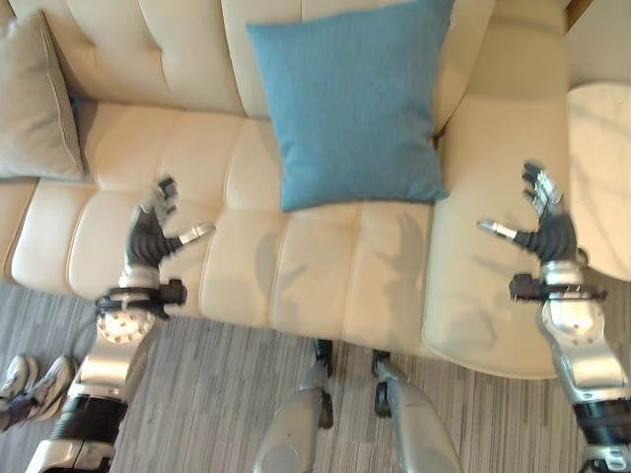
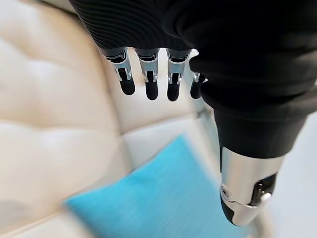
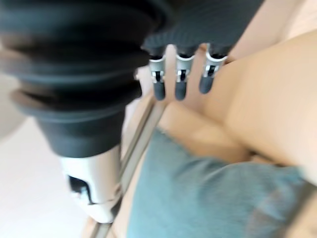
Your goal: Pick up all the scattered cushions and arrange them neatly on the sofa.
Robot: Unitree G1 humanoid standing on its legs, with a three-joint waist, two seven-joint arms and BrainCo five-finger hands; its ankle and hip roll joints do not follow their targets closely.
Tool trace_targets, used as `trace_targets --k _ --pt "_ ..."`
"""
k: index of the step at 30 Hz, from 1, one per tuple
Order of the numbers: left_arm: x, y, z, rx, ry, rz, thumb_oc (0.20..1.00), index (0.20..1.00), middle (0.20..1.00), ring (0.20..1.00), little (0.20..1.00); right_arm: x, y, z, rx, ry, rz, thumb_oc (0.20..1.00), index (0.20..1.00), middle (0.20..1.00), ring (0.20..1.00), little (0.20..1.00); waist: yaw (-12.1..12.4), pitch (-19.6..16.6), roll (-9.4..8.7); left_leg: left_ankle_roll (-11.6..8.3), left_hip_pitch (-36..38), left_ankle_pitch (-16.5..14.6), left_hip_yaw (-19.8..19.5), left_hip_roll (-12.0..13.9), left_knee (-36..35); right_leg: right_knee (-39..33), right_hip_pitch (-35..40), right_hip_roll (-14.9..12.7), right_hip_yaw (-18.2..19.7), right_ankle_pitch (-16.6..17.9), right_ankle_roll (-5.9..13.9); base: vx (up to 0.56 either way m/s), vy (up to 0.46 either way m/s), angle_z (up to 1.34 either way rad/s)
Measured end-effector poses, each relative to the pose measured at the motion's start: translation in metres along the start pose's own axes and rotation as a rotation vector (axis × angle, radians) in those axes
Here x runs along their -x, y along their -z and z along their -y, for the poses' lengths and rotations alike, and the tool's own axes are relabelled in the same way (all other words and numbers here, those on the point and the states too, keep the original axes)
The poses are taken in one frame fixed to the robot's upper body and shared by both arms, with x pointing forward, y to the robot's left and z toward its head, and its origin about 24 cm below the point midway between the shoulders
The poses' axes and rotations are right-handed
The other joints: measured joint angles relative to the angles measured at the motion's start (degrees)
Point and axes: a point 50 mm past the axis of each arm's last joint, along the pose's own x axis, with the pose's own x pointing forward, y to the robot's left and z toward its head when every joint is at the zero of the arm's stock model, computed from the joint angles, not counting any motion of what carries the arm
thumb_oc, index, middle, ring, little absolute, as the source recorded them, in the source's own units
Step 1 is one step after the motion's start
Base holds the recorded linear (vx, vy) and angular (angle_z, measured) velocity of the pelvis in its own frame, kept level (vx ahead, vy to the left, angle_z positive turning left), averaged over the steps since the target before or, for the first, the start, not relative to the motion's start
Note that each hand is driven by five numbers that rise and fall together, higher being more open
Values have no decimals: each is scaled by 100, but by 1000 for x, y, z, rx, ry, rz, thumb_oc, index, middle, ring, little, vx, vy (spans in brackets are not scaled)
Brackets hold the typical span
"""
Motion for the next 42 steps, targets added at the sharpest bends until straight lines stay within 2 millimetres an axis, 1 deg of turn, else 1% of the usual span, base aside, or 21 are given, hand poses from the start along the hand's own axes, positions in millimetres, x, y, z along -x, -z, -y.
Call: trace_targets --k 2,3,5,7,8,10,11,12,14,15,17,19,20,23,25,26,29,31,34,37,42 --pt "33 41 9 55 -7 -185 1000 1000 1000 1000 1000 35 40 1 -54 -9 -197 1000 1000 1000 1000 1000 -87 -162 -73 20 231 -87 13 -6 -3 -64 237 0 24 -20 25 34 30 -8" --pt "69 77 16 126 -69 -353 1000 1000 1000 1000 1000 70 73 3 -75 8 -376 1000 1000 1000 1000 1000 -179 -300 -116 52 477 -143 67 -11 -3 -196 535 4 39 -15 31 34 15 -14" --pt "103 105 24 151 -86 -525 1000 1000 1000 1000 1000 101 94 6 -38 -9 -527 1000 1000 1000 1000 1000 -261 -454 -169 45 653 -237 127 -13 -1 -294 736 13 61 -13 36 1 4 -21" --pt "168 138 30 160 -67 -798 1000 1000 1000 1000 1000 154 127 8 125 -130 -785 1000 1000 1000 1000 1000 -256 -813 -349 30 969 -341 272 6 -3 -500 1073 61 223 15 58 -223 14 -58" --pt "217 164 27 114 -40 -1036 1000 1000 1000 1000 1000 193 150 -5 243 -309 -967 1000 1000 1000 1000 1000 -299 -1126 -560 114 1096 -398 483 32 -3 -549 1092 113 446 109 95 -451 14 -56" --pt "215 164 31 97 -9 -1036 1000 1000 1000 1000 1000 199 152 -12 257 -347 -980 1000 1000 1000 1000 1000 -362 -1128 -595 269 1020 -289 571 -19 112 -531 1001 98 458 418 123 -399 -3 -55" --pt "205 169 37 75 23 -1041 1000 1000 1000 1000 1000 188 164 -18 328 -433 -1003 1000 1000 1000 1000 1000 -120 -1029 -377 443 998 -289 901 330 198 -280 868 267 474 669 777 -307 -35 -67" --pt "198 170 41 76 33 -1037 1000 1000 1000 1000 1000 186 165 -21 335 -445 -1007 1000 1000 1000 1000 1000 -133 -976 -291 474 998 -290 890 396 232 62 795 272 409 382 748 -303 -66 -42" --pt "176 166 49 45 78 -966 1000 1000 1000 1000 1000 195 165 -30 316 -462 -1026 1000 1000 1000 1000 1000 -152 -987 -91 620 928 -244 742 442 307 2554 692 46 374 -828 679 -272 -112 32" --pt "172 163 48 30 88 -942 1000 1000 1000 1000 1000 198 165 -34 303 -468 -1026 1000 1000 1000 1000 1000 -79 -1080 -119 663 896 -244 740 451 257 3084 739 -10 471 -1049 738 -260 -141 3" --pt "170 161 46 -12 105 -924 1000 1000 1000 1000 1000 194 163 -36 299 -462 -1004 1000 1000 1000 1000 1000 -25 -1186 -211 549 711 -118 779 426 265 2762 1115 -29 509 -1431 716 -321 -168 -15" --pt "170 160 44 -31 112 -921 1000 1000 1000 1000 1000 180 160 -39 299 -445 -955 1000 1000 1000 1000 1000 13 -1225 -354 335 404 135 777 366 223 1167 1647 -2 507 -1829 376 -353 -140 -8" --pt "170 161 54 -25 140 -929 1000 1000 1000 1000 1000 170 159 -34 315 -421 -938 1000 1000 1000 1000 1000 6 -1170 -88 37 248 425 732 623 145 504 1793 346 544 -1547 83 -222 -83 -6" --pt "170 160 59 -21 159 -922 1000 1000 1000 1000 1000 164 156 -27 333 -402 -915 1000 1000 1000 1000 1000 112 -1068 216 -448 -99 137 567 900 127 300 1492 726 629 -966 -319 -514 -74 -10" --pt "159 158 59 -20 153 -894 1000 1000 1000 1000 1000 166 156 -24 323 -383 -926 1000 1000 1000 1000 1000 33 -974 28 -752 -382 -295 455 768 571 165 1330 452 443 -676 -549 -358 0 35" --pt "155 158 57 -25 150 -888 1000 1000 1000 1000 1000 162 152 -27 298 -371 -899 1000 1000 1000 1000 1000 -64 -940 -204 -646 -528 -376 454 508 1143 -80 1356 190 387 -471 -544 -217 22 43" --pt "154 157 56 -23 144 -884 1000 1000 1000 1000 1000 154 147 -23 259 -319 -864 1000 1000 1000 1000 1000 -231 -909 -512 -603 18 -833 178 373 1709 -550 1382 -94 441 12 -484 -126 35 16" --pt "153 157 58 -16 145 -880 1000 1000 1000 1000 1000 147 145 -19 261 -303 -845 1000 1000 1000 1000 1000 -264 -908 -454 -564 692 -962 -151 366 1419 -658 1382 -48 549 30 -510 -35 47 -5" --pt "141 151 70 20 152 -832 1000 1000 1000 1000 1000 137 143 -14 274 -287 -823 1000 1000 1000 1000 1000 -413 -912 -70 -422 1568 -924 -201 485 128 -756 1279 206 460 253 -155 7 62 8" --pt "141 150 68 11 156 -825 1000 1000 1000 1000 1000 142 144 -27 247 -316 -829 1000 1000 1000 1000 1000 -342 -982 -336 -303 1664 -810 -172 314 -11 -979 1352 62 555 393 16 15 51 -1" --pt "158 154 58 -18 155 -873 1000 1000 1000 1000 1000 154 147 -28 246 -329 -866 1000 1000 1000 1000 1000 -312 -1150 -434 -185 1754 -775 -162 177 -48 -993 1446 -99 555 458 119 7 44 2"
